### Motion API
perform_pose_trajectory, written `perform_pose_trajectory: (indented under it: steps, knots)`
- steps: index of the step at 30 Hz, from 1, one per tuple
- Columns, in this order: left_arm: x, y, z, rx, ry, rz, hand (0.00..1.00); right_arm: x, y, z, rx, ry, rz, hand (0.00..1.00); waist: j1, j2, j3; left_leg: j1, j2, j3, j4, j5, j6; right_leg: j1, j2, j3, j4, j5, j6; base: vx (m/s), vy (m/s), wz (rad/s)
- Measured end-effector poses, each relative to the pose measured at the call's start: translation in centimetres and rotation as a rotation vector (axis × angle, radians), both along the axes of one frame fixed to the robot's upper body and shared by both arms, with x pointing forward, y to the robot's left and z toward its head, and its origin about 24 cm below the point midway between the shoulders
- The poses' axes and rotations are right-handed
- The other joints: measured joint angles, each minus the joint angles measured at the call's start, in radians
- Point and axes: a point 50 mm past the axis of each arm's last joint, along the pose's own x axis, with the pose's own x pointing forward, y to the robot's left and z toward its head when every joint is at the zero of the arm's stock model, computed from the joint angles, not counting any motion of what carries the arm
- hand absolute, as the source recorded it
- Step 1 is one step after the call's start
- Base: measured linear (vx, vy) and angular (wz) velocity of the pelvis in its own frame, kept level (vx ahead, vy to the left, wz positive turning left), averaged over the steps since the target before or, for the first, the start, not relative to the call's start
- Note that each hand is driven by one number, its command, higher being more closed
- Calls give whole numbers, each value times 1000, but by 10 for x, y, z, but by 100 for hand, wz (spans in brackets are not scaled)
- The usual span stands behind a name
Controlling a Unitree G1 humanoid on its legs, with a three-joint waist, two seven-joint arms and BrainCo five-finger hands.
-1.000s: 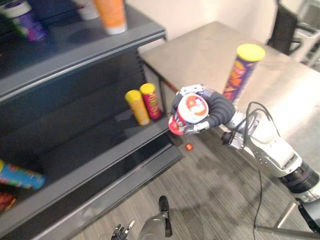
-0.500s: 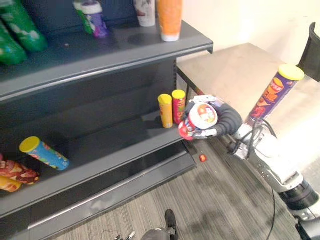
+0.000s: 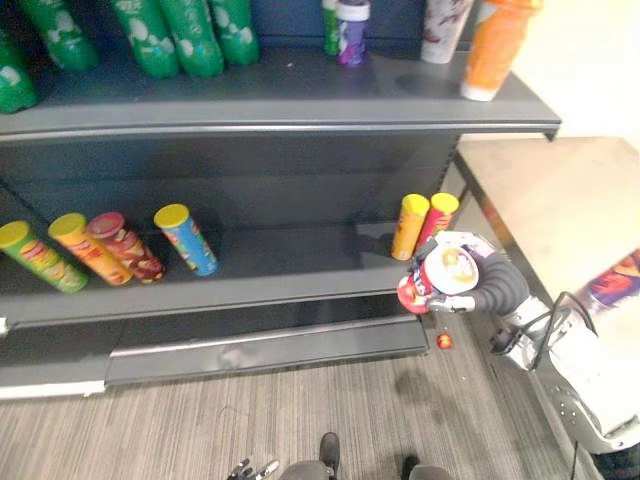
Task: Put the gum and the chips on the shelf.
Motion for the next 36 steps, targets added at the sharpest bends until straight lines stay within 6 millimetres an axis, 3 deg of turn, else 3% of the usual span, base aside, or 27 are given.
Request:
perform_pose_trajectory:
  steps: [3,6,12,15,18,24,29,33,36]
  knots:
    - [-12,2,-1,-2,26,21,0,7,3,16,-6,-63,19,100,20,-7,-6,28,30,-19,-86,65,-7,12,34,-23,-25,18,-6,121,-150,17]
    - [-13,2,-1,-5,31,25,0,16,6,33,-30,-122,37,100,18,-7,-7,24,40,-42,-86,71,-9,24,47,-42,-42,24,-13,87,-99,18]
    - [-11,3,0,-9,16,62,0,56,0,78,-109,-216,-38,100,24,-1,-7,1,48,-74,-92,76,-18,24,63,-61,-62,25,-18,-4,-30,13]
    - [-9,2,0,-14,5,65,0,72,4,111,-168,-273,-53,100,29,8,-8,-16,49,-95,-93,80,-23,18,71,-77,-69,29,-22,-40,-14,15]
    - [-3,1,2,-18,-19,69,0,84,8,153,-189,-350,-86,100,55,11,-8,-37,56,-118,-93,90,-31,12,81,-99,-82,38,-30,-36,-19,17]
    - [2,0,2,-22,-35,70,0,83,18,207,-119,-469,-107,100,97,11,-7,-52,64,-146,-93,101,-42,15,91,-127,-95,39,-38,-13,-27,16]
    - [4,1,3,-22,-43,89,0,91,29,225,-100,-481,-124,100,109,11,-7,-53,69,-152,-93,104,-46,18,98,-134,-95,38,-39,-18,-14,3]
    - [7,1,3,-23,-53,96,0,104,28,233,-85,-450,-180,100,112,11,-7,-51,73,-171,-93,106,-51,29,103,-151,-99,37,-44,-35,-13,12]
    - [12,0,3,-25,-61,95,0,117,23,237,-81,-405,-242,100,131,11,-7,-52,81,-180,-93,110,-59,32,113,-160,-100,37,-50,-38,-29,9]
